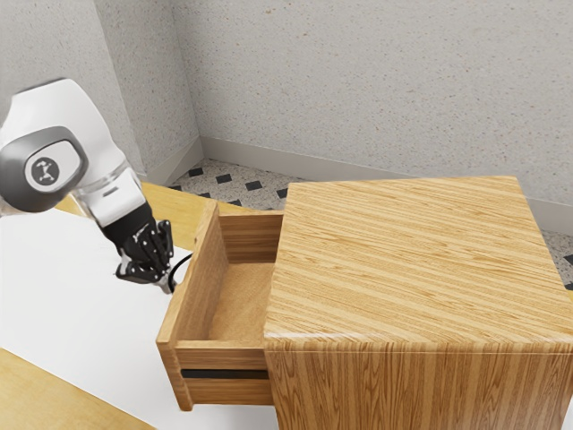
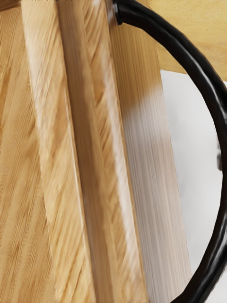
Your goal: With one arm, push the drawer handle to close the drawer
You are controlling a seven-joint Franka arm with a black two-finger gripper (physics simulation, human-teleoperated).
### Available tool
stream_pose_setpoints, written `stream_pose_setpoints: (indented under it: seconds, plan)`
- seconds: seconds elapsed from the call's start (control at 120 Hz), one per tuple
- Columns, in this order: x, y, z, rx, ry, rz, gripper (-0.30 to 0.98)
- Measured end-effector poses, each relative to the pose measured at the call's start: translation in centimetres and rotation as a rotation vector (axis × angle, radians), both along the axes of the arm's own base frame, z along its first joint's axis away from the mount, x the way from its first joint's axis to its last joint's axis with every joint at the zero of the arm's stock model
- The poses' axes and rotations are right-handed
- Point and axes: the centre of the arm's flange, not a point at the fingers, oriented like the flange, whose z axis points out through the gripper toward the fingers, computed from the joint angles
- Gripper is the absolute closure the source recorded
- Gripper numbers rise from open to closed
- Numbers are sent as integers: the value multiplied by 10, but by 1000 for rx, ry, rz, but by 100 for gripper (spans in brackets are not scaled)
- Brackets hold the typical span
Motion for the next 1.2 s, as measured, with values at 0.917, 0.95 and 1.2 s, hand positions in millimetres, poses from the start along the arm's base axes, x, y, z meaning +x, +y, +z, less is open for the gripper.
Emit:
stream_pose_setpoints:
  seconds: [0.917,0.95,1.2]
  plan:
    - [47,-86,0,-77,6,-30,79]
    - [49,-88,-1,-81,7,-29,79]
    - [55,-109,2,-101,-11,-35,78]
